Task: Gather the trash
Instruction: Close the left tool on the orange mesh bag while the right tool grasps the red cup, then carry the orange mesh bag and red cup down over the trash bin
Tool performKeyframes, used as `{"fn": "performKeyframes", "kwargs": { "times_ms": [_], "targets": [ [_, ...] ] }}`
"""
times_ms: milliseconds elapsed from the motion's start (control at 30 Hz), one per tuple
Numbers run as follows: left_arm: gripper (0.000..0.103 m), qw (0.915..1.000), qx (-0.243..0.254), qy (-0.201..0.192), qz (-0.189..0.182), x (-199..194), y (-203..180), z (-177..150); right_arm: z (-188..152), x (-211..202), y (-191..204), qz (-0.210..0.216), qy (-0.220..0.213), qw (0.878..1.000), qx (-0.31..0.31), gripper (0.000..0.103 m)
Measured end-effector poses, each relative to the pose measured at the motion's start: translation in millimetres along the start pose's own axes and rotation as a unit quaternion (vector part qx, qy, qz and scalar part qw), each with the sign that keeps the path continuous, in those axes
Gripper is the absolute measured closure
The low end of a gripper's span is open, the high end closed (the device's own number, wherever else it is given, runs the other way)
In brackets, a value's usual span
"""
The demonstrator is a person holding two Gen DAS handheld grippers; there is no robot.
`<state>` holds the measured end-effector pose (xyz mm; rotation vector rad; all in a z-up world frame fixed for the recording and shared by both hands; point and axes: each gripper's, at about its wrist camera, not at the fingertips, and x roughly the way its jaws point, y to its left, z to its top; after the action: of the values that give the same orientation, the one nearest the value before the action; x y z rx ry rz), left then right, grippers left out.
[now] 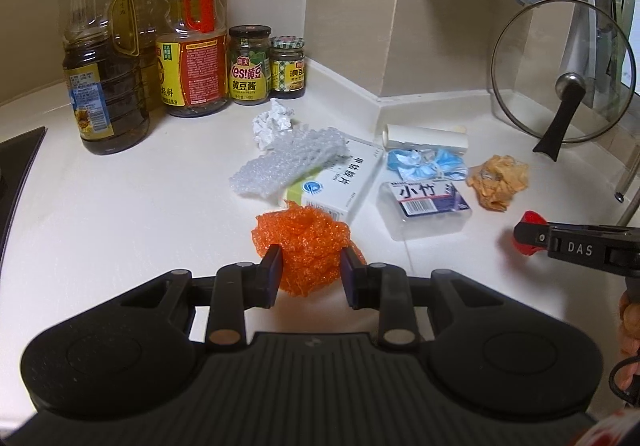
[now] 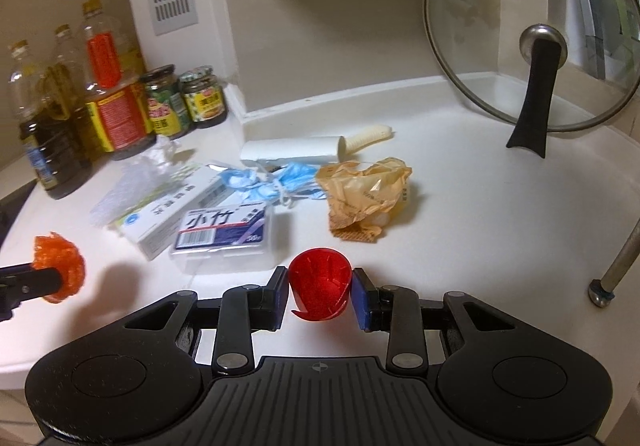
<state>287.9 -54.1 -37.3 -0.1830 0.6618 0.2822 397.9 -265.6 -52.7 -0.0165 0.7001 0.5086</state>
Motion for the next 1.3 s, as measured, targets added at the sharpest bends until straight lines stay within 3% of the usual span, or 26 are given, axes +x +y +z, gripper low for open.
{"fn": "performKeyframes", "kwargs": {
  "times_ms": [267, 633, 967, 1300],
  "targets": [
    [0.075, 0.9999, 0.005, 0.005, -0.015, -23.7, 2.4, -19.4, -19.1, -29.6, 25.2, 0.024, -0.001, 1.0, -0.017, 0.069],
    [0.075, 0.9976, 0.037, 0.02, -0.054, -68.0, 34.7, -60.3, -63.9, -80.0, 84.6, 0.05, -0.003, 0.998, -0.025, 0.069],
    [0.075, 0.9928, 0.054, 0.07, -0.081, -74.0, 55.9, -114.0, -122.4, -84.6, 119.8, 0.059, 0.037, 0.997, -0.025, 0.069],
    [0.074, 0.9879, 0.062, 0.109, -0.091, -63.8, 59.4, -151.7, -147.9, -75.6, 137.6, 0.059, 0.06, 0.995, -0.044, 0.069]
  ]
}}
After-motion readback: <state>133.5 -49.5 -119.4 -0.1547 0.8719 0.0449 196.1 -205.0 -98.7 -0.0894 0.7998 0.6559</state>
